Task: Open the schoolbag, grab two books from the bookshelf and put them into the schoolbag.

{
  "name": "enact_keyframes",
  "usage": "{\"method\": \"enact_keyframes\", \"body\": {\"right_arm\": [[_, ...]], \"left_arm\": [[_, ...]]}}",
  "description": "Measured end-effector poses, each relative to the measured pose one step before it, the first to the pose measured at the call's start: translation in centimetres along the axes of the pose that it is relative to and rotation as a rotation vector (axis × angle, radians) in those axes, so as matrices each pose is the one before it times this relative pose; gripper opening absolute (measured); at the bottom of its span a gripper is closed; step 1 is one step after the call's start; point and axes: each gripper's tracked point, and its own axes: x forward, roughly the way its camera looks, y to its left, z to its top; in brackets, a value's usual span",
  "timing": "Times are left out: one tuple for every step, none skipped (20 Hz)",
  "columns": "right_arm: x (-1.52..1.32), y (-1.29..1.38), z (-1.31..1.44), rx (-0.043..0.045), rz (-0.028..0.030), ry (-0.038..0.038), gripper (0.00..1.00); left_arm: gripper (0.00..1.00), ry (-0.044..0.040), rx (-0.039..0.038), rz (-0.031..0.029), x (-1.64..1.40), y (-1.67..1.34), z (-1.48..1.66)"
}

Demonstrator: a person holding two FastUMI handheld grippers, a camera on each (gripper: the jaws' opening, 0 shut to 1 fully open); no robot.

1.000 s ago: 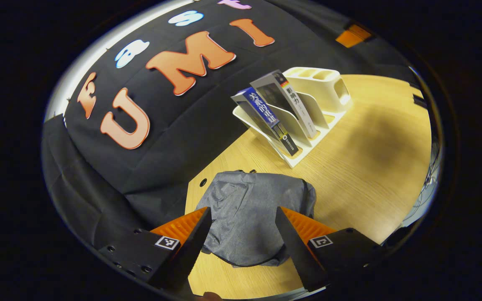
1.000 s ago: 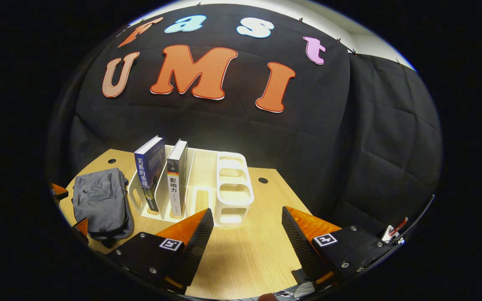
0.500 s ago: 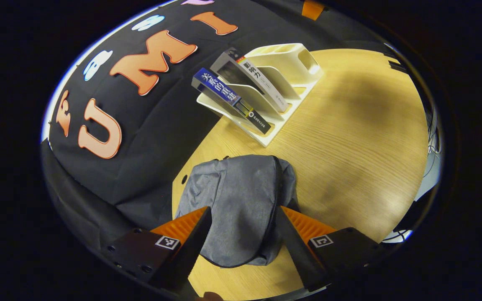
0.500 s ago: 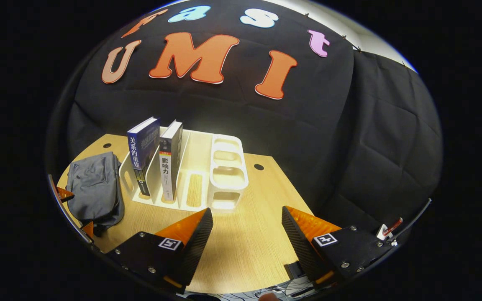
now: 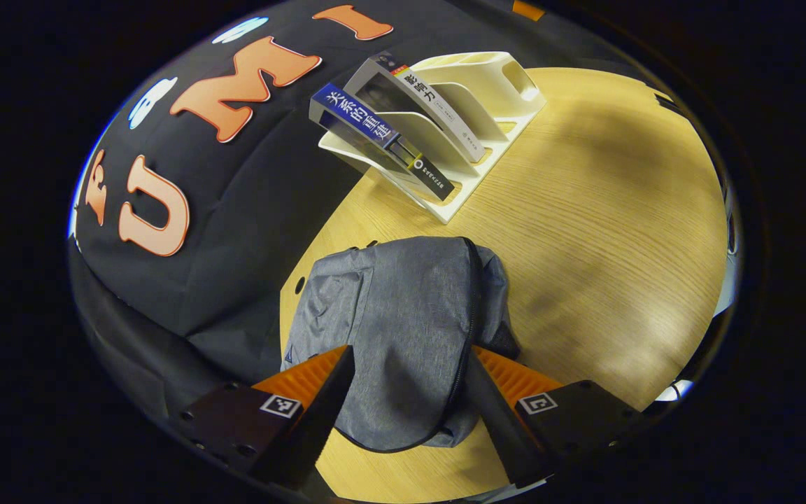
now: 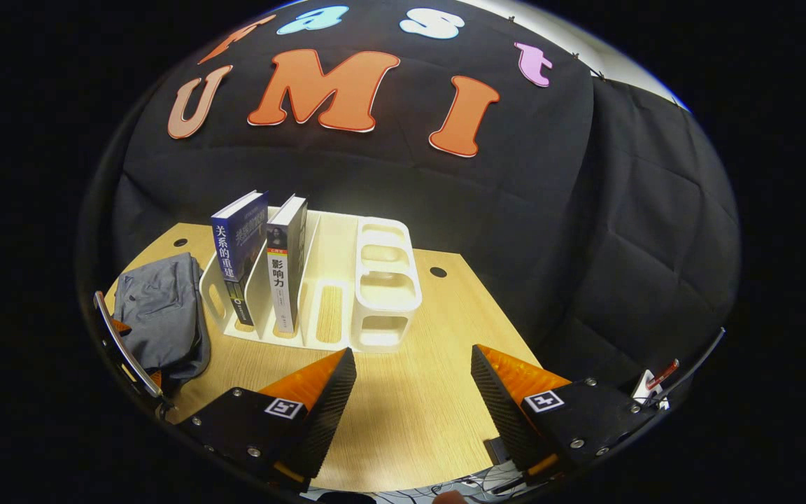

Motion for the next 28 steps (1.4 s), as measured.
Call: {"method": "enact_keyframes", "body": {"right_arm": [[0.001, 0.095, 0.061, 0.005, 0.00282, 0.00342, 0.99], [0.048, 0.138, 0.048, 0.00757, 0.00486, 0.00157, 0.99], [0.035, 0.105, 0.2, 0.00725, 0.00347, -0.00038, 0.99], [-0.076, -0.03, 0.128, 0.00533, 0.00294, -0.00178, 0.99], [-0.002, -0.098, 0.229, 0.00385, -0.00167, -0.00476, 0.99], [-0.055, -0.253, 0.074, 0.00377, -0.00488, -0.00327, 0.99], [-0.117, -0.194, 0.041, 0.00684, -0.003, 0.00014, 0.99], [0.032, -0.082, -0.185, 0.00861, -0.00022, 0.00265, 0.99], [-0.016, -0.058, -0.088, 0.00848, -0.00059, 0.00424, 0.99], [-0.013, -0.187, -0.174, 0.00698, -0.00104, 0.00541, 0.98], [0.047, -0.107, -0.12, 0.00636, -0.0007, 0.00527, 0.98], [0.011, -0.086, -0.15, 0.00422, -0.00061, 0.00276, 0.98], [0.037, -0.052, -0.015, 0.00325, 0.00108, 0.00343, 0.98], [0.055, 0.018, -0.002, 0.0035, -0.00096, 0.0019, 0.99], [0.083, 0.023, 0.069, 0.00522, 0.00108, 0.0006, 0.99], [-0.082, 0.013, 0.042, 0.00475, 0.00162, -0.00059, 0.99], [0.003, 0.151, 0.135, 0.00366, 0.00227, -0.00098, 0.99], [0.044, 0.175, 0.098, 0.00242, 0.00316, -0.00111, 0.99], [0.032, 0.206, 0.185, 0.00104, 0.00303, -0.00204, 0.98], [-0.038, 0.167, 0.108, 0.00145, 0.00351, -0.00424, 0.98], [-0.009, 0.298, 0.158, 0.00025, 0.00485, -0.00148, 0.98], [0.085, 0.372, 0.062, 0.0012, 0.00443, -0.00175, 0.98], [0.043, 0.365, 0.149, 0.00231, 0.00451, -0.00067, 0.98], [0.043, 0.331, 0.043, 0.00324, 0.00471, -0.00129, 0.98], [0.05, 0.369, 0.133, 0.00334, 0.00582, -0.00078, 0.98], [0.08, 0.4, 0.005, 0.00251, 0.00642, 0.00093, 0.98], [0.114, 0.402, 0.098, 0.00151, 0.00637, 0.00241, 0.98], [0.056, 0.304, 0.058, 0.00209, 0.00521, 0.00082, 0.98]], "left_arm": [[0.95, 0.00558, 0.00204, -0.00579, 0.05, 0.062, -0.065], [0.91, -0.00089, 0.0051, -0.00655, 0.042, -0.099, 0.081], [0.75, 0.00171, 0.00876, -0.01727, 0.169, -0.203, 0.06], [0.76, 0.00374, 0.00639, -0.01016, -0.101, -0.173, -0.055], [0.69, -0.00213, 0.00419, -0.00378, -0.051, -0.003, 0.113], [0.63, 0.0025, 0.00627, -0.00544, 0.016, 0.005, 0.014], [0.49, 0.00672, 0.00463, -0.01187, -0.018, -0.07, 0.055], [0.45, 0.00435, 0.00011, -0.00791, -0.247, 0.043, 0.093], [0.39, -0.00966, -0.0062, -0.00168, -0.186, 0.353, 0.467], [0.32, -0.00718, -0.00723, 0.00632, -0.401, 0.342, 0.291], [0.24, 0.00316, -0.00974, -0.0015, 0.053, 0.377, 0.05], [0.08, -0.00002, -0.01333, 0.00118, -0.116, 0.358, 0.105], [0.08, 0.00549, -0.01694, -0.00611, 0.011, 0.094, 0.028], [0.07, 0.01463, -0.00931, -0.01634, 0.154, -0.075, -0.126], [0.06, 0.01278, 0.00107, -0.01687, -0.28, -0.015, -0.071], [0.05, 0.00887, 0.00571, -0.01601, 0.124, 0.146, 0.232], [0.05, 0.01043, -0.0032, -0.01633, 0.028, 0.193, 0.033], [0.04, 0.00964, -0.00937, -0.01484, -0.084, 0.245, 0.17], [0.03, 0.00445, -0.00336, -0.01464, -0.223, 0.457, 0.202], [0.03, 0.00293, 0.00399, -0.00778, -0.229, 0.69, 0.391], [0.02, 0.00059, 0.00274, -0.00168, -0.45, 1.018, 0.255], [0.02, -0.00073, -0.00535, 0.00068, -0.364, 1.009, 0.352], [0.02, -0.00131, -0.00915, -0.00268, -0.423, 1.013, 0.324], [0.02, -0.00332, -0.0094, -0.00478, -0.318, 0.94, 0.39], [0.02, -0.00317, -0.00916, -0.00766, -0.32, 1.027, 0.335], [0.02, 0.00309, -0.00416, -0.01224, -0.307, 0.905, 0.335], [0.02, 0.00028, 0.0015, -0.0073, -0.178, 0.958, 0.169], [0.02, -0.00059, 0.00513, 0.00111, -0.082, 1.101, 0.233]]}}
